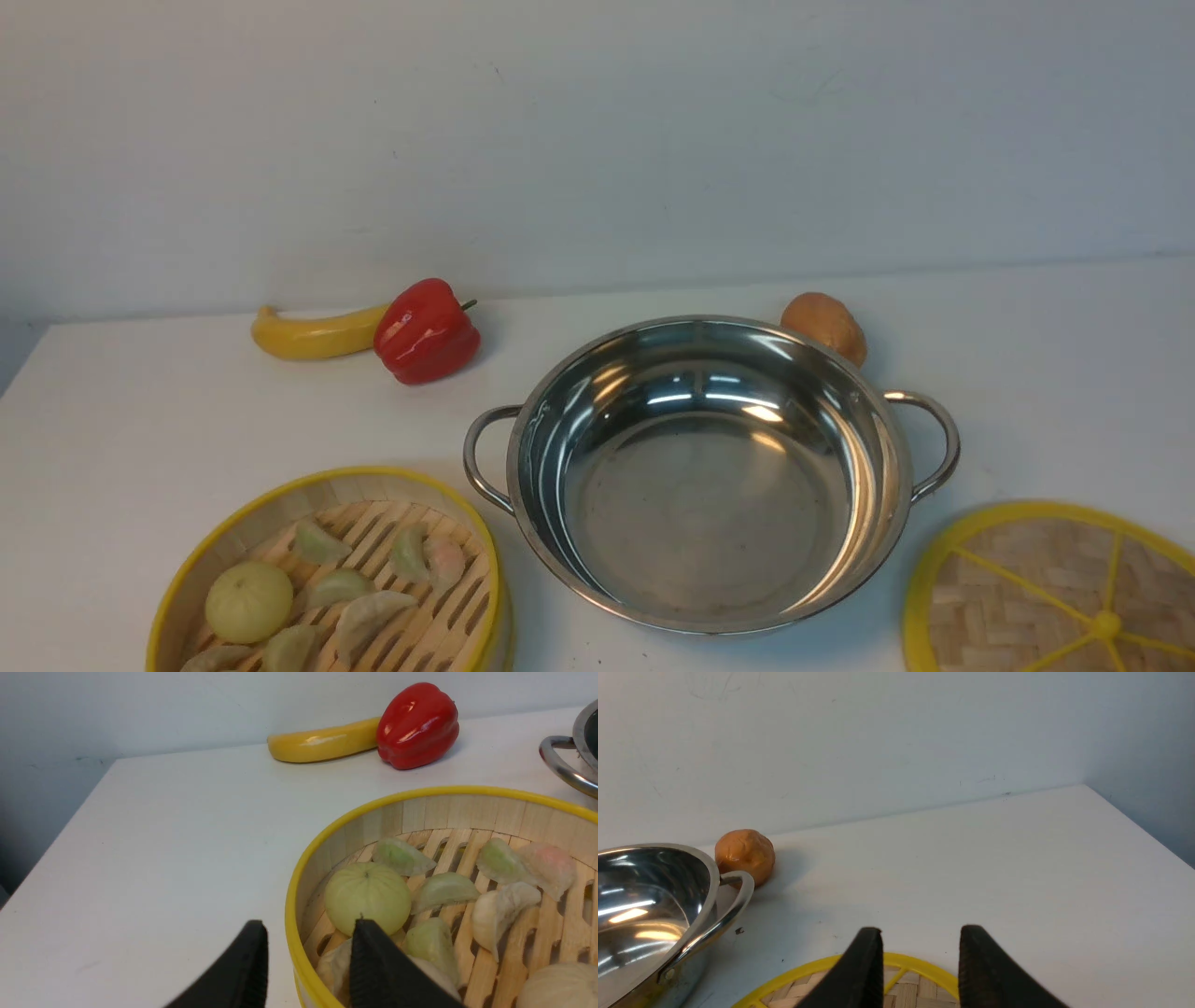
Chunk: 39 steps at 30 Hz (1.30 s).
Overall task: Place the steamer in the pot on the white table, and put the lid on the steamer.
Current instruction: 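Grasp the rim of the steamer basket holding the buns with the left gripper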
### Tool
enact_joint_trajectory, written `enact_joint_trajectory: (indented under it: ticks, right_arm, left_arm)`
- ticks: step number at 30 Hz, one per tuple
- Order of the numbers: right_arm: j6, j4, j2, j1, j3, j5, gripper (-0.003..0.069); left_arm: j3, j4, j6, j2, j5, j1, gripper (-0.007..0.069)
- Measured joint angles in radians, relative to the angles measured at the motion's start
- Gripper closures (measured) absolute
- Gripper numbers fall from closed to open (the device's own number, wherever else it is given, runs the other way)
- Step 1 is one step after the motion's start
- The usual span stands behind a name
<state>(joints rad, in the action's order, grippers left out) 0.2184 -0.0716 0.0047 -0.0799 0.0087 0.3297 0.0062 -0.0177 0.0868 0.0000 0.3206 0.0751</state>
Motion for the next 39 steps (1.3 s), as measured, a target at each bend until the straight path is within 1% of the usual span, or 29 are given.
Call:
enact_joint_trajectory:
  ticks: [34, 36, 39]
  right_arm:
    - [0.0, 0.0, 0.0, 0.0, 0.0, 0.0, 0.0414]
    - [0.0, 0.0, 0.0, 0.0, 0.0, 0.0, 0.0414]
    - [0.0, 0.0, 0.0, 0.0, 0.0, 0.0, 0.0414]
  left_arm:
    - [0.0, 0.0, 0.0, 0.0, 0.0, 0.0, 0.0384]
    - [0.0, -0.014, -0.006, 0.0, 0.0, 0.0, 0.0384]
    - [0.0, -0.126, -0.071, 0.0, 0.0, 0.0, 0.0384]
